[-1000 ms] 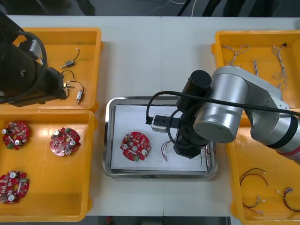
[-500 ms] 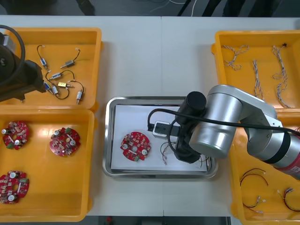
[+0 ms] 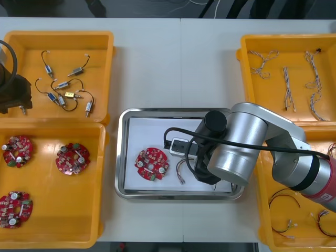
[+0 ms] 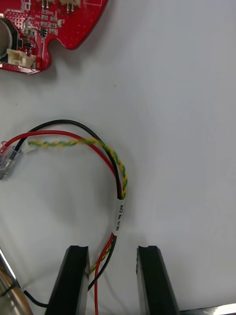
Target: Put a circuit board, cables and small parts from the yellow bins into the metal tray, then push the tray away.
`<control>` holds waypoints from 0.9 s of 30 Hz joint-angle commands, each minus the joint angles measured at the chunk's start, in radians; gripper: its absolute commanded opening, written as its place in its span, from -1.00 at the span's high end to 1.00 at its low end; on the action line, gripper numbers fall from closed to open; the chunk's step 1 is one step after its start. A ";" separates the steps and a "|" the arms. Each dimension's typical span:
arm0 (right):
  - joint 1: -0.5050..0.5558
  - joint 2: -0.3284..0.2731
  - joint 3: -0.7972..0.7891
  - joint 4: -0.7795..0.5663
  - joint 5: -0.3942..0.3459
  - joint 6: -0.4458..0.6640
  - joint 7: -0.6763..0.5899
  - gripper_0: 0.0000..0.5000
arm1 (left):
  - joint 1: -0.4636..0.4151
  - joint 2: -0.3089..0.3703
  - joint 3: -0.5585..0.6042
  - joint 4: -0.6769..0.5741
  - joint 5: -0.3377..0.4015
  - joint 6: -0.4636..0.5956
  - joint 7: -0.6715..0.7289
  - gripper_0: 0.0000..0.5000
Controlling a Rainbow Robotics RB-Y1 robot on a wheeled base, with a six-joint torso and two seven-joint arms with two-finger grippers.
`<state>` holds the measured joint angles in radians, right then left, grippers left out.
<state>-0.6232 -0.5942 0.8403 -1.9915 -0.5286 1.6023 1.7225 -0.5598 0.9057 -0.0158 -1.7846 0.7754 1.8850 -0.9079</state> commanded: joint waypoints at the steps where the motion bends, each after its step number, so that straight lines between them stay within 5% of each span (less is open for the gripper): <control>1: 0.008 0.021 0.011 -0.010 0.010 -0.005 -0.030 -1.00 | -0.009 0.045 0.025 0.017 -0.028 -0.024 -0.071 -1.00; 10: 0.007 0.033 -0.040 -0.038 0.009 0.041 -0.052 -1.00 | -0.009 0.030 0.025 0.027 -0.064 -0.086 -0.097 -1.00; 27: -0.001 0.039 -0.342 -0.202 -0.048 0.318 -0.092 -1.00 | -0.091 -0.022 0.025 0.212 -0.107 -0.204 -0.221 -1.00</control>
<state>-0.6231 -0.5625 0.6032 -2.1423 -0.5377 1.8865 1.6540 -0.5904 0.8964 -0.0158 -1.5999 0.6821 1.7055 -1.0591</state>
